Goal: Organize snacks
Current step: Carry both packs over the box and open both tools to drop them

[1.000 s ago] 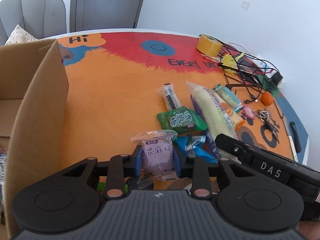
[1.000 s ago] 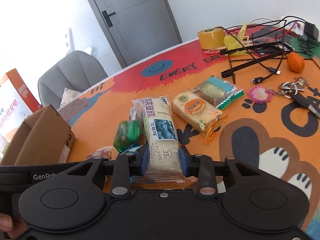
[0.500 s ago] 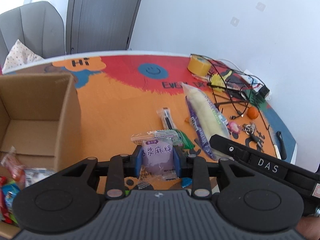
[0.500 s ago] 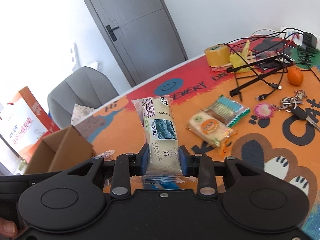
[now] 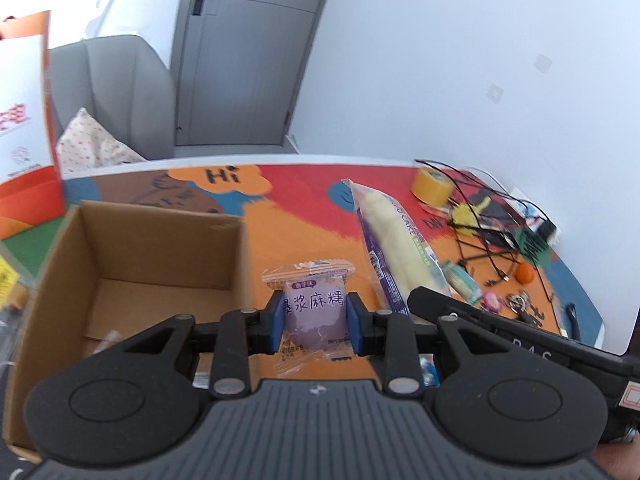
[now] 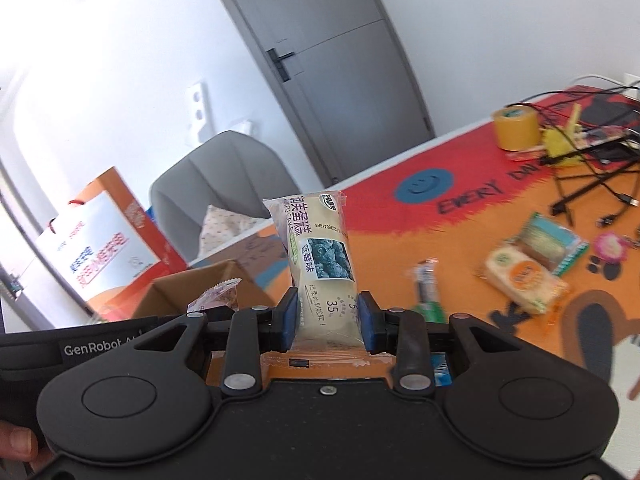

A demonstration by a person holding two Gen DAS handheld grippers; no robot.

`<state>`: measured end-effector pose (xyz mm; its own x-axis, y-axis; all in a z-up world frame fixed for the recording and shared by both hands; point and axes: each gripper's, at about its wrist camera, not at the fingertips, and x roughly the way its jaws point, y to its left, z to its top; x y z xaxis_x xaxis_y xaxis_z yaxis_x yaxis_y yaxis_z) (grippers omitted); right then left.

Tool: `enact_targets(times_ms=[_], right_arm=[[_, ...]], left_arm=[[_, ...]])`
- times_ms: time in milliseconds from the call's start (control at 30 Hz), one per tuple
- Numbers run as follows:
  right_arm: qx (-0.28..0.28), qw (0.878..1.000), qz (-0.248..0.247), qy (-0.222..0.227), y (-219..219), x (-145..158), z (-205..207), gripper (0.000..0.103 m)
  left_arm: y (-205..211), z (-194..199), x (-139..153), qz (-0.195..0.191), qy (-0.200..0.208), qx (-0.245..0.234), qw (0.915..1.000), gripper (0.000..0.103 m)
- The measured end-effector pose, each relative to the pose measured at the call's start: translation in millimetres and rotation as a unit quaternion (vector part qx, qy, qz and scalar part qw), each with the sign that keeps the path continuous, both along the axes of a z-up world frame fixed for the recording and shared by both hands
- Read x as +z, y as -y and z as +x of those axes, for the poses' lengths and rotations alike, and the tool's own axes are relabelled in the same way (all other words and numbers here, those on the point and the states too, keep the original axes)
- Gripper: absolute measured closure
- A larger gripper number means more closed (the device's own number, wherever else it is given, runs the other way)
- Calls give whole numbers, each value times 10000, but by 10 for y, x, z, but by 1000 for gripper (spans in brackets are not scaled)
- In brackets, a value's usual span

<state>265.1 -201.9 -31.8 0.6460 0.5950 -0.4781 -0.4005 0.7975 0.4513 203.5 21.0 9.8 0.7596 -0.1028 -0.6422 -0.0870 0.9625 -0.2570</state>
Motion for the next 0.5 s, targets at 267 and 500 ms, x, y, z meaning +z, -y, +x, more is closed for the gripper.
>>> enact_targets(times_ms=[267, 500], right_arm=[[390, 9992, 49, 29, -347, 115, -42, 71], [652, 9979, 0, 56, -616, 192, -103, 71]], left_arm=[[-426, -101, 61, 34, 50, 450, 9990, 72], [-771, -147, 31, -13, -2, 770, 9970, 72]])
